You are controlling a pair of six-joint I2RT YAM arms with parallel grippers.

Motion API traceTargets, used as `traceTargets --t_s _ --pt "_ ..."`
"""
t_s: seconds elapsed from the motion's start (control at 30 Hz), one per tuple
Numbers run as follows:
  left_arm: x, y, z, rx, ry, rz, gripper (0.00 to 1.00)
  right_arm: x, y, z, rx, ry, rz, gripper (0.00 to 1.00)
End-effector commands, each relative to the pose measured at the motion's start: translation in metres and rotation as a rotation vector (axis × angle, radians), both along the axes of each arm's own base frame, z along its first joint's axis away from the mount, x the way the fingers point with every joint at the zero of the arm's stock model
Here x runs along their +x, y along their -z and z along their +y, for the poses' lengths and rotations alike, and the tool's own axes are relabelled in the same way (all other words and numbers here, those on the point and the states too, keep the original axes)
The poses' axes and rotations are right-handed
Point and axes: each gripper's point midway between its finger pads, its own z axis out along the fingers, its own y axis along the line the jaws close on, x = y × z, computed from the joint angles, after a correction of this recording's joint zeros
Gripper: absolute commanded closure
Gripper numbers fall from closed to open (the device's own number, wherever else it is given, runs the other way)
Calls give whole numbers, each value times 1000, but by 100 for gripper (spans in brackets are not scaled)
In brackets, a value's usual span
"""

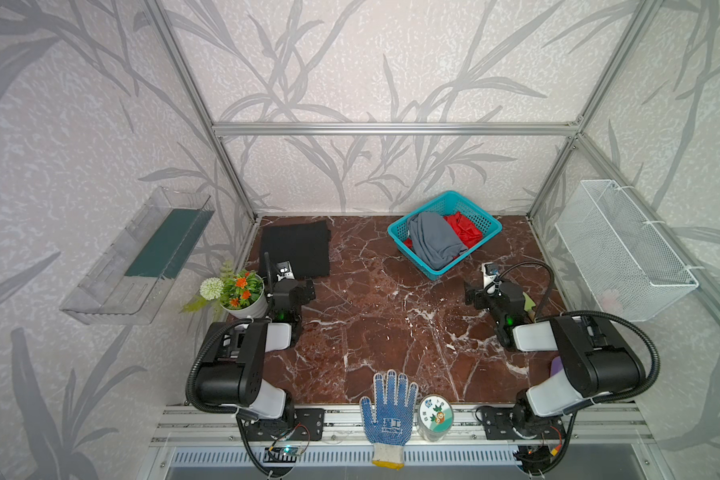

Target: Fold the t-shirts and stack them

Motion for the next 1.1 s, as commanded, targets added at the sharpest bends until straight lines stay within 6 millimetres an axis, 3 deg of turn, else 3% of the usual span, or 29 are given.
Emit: traceTargets --t_s 0.0,0.2,0.3,0.43,0.53,0.6,0.77,0.9,0.97,1.0,1.07 --pt "9 -13 2 14 3 -47 1 -1 -34 0 -30 33 -109 1" --pt "-4 -64 -22 -43 76 0 1 -32 -86 -3 1 87 -143 1" --pt "-5 -95 -64 -96 186 -8 1 -36 -112 13 60 22 -48 0" --pt "-7 -129 -136 -194 433 98 1 -30 -138 48 85 -102 89 2" --pt "-27 -157 -194 -291 654 165 1 -28 -140 79 25 -197 189 17" --pt "-46 -171 -218 -311 767 191 1 -24 -142 102 -4 -259 214 22" --pt "-74 -177 -226 -261 875 230 1 2 -131 155 -73 -384 254 28" --pt "-73 -158 -220 -194 870 238 1 30 -113 188 -79 -437 305 40" --pt "-72 -161 -221 -204 870 210 1 42 -109 202 -106 -456 322 42" --pt "-73 -163 -221 -210 868 202 1 48 -95 206 -124 -456 350 43" --pt "-72 -163 -221 -225 862 182 1 58 -87 213 -138 -459 358 43"
